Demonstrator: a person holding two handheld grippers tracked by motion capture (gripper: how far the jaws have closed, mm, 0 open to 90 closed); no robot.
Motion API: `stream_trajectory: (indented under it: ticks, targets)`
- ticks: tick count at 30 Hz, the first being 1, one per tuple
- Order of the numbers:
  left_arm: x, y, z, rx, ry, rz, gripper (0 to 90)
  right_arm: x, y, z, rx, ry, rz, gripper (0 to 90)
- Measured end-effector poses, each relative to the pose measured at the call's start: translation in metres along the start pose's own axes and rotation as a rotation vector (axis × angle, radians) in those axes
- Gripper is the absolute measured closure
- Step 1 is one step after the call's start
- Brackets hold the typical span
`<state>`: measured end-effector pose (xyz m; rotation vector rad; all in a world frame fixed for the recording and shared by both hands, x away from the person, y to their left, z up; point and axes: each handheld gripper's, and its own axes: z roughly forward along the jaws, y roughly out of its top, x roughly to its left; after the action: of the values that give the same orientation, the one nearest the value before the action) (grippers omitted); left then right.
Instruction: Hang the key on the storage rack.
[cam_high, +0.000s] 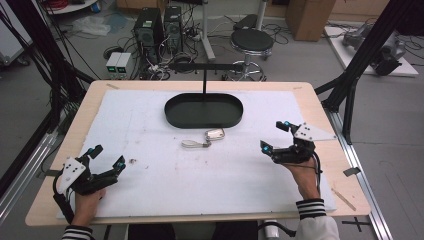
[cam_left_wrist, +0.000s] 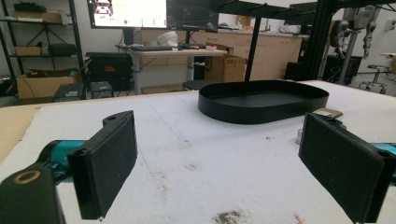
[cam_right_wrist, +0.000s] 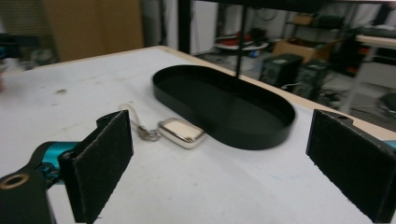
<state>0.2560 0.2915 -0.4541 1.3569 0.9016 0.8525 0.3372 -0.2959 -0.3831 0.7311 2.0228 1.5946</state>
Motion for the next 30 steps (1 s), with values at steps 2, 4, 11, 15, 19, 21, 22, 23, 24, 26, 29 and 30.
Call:
stream_trajectory:
  ticks: [2, 4, 11, 15, 19, 21, 22, 23, 24, 26, 29, 30]
  targets:
    - [0.000, 0.000, 0.000, 0.001, -0.001, -0.002, 12.0, 0.001, 0.015, 0.013, 0.043, 0.081, -0.029, 6.3]
    - [0.000, 0.000, 0.000, 0.000, -0.001, 0.000, 12.0, 0.002, 0.025, 0.025, 0.079, 0.116, -0.066, 6.3]
    - [0.000, 0.000, 0.000, -0.001, -0.002, 0.000, 12.0, 0.009, 0.049, 0.054, 0.151, 0.205, -0.161, 6.4]
    - [0.000, 0.000, 0.000, -0.002, -0.003, 0.003, 12.0, 0.014, 0.059, 0.076, 0.214, 0.312, -0.207, 6.4]
    - [0.000, 0.000, 0.000, -0.001, -0.004, 0.002, 12.0, 0.018, 0.064, 0.100, 0.281, 0.402, -0.223, 6.3]
    - [0.000, 0.000, 0.000, -0.001, -0.005, 0.002, 12.0, 0.021, 0.067, 0.113, 0.328, 0.433, -0.240, 6.4]
    - [0.000, 0.000, 0.000, -0.002, -0.005, 0.001, 12.0, 0.023, 0.069, 0.119, 0.349, 0.448, -0.248, 6.4]
    - [0.000, 0.000, 0.000, -0.002, -0.005, 0.001, 12.0, 0.023, 0.069, 0.119, 0.349, 0.448, -0.248, 6.4]
    - [0.000, 0.000, 0.000, -0.002, -0.005, 0.000, 12.0, 0.025, 0.073, 0.128, 0.368, 0.469, -0.268, 6.4]
    - [0.000, 0.000, 0.000, -0.002, -0.006, 0.001, 12.0, 0.027, 0.075, 0.138, 0.404, 0.488, -0.271, 6.4]
    - [0.000, 0.000, 0.000, -0.002, -0.005, 0.003, 12.0, 0.031, 0.076, 0.150, 0.451, 0.508, -0.298, 6.4]
    - [0.000, 0.000, 0.000, -0.003, -0.006, 0.001, 12.0, 0.032, 0.076, 0.154, 0.469, 0.510, -0.309, 6.4]
